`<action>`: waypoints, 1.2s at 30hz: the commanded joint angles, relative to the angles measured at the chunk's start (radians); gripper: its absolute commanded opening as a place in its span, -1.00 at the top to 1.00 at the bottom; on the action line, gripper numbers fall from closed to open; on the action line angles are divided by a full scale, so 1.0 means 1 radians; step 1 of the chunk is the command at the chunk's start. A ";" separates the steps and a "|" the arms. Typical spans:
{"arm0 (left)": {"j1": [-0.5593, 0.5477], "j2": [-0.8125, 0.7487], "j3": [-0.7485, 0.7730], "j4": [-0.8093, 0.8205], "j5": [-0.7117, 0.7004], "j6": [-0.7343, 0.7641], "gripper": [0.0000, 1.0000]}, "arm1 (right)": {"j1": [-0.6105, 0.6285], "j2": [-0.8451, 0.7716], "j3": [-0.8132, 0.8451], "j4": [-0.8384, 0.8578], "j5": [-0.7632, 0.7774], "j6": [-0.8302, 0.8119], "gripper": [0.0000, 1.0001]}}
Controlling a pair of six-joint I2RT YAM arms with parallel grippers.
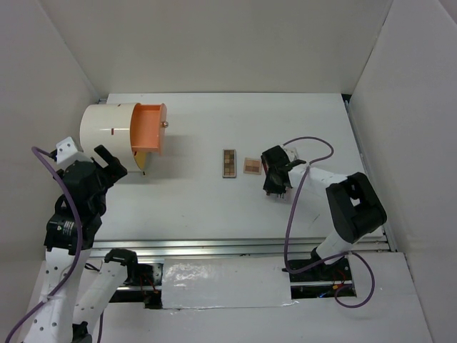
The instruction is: Organize the makeup
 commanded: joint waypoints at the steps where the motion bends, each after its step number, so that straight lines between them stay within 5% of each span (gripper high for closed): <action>1: -0.011 -0.013 0.023 0.028 -0.020 0.014 -0.99 | 0.006 0.020 -0.001 0.014 0.008 0.035 0.40; 10: -0.015 -0.011 0.023 0.028 -0.023 0.014 -0.99 | 0.018 -0.125 -0.055 0.019 0.005 0.070 0.62; 15: -0.015 -0.013 0.024 0.023 -0.037 0.003 -0.99 | 0.151 -0.236 0.124 -0.099 0.068 0.054 0.62; 19: -0.015 -0.021 0.026 0.014 -0.075 -0.012 -0.99 | 0.347 -0.101 0.462 -0.129 0.038 0.026 0.62; 22: -0.014 -0.036 0.023 0.009 -0.107 -0.028 -0.99 | 0.398 0.025 0.653 0.044 -0.186 0.009 0.62; 30: -0.015 -0.005 0.023 0.008 -0.101 -0.029 -0.99 | 0.424 0.385 1.086 0.351 -0.441 0.149 0.61; 36: -0.017 -0.010 0.012 0.022 -0.083 -0.020 -0.99 | 0.426 0.589 1.379 0.276 -0.410 0.213 0.57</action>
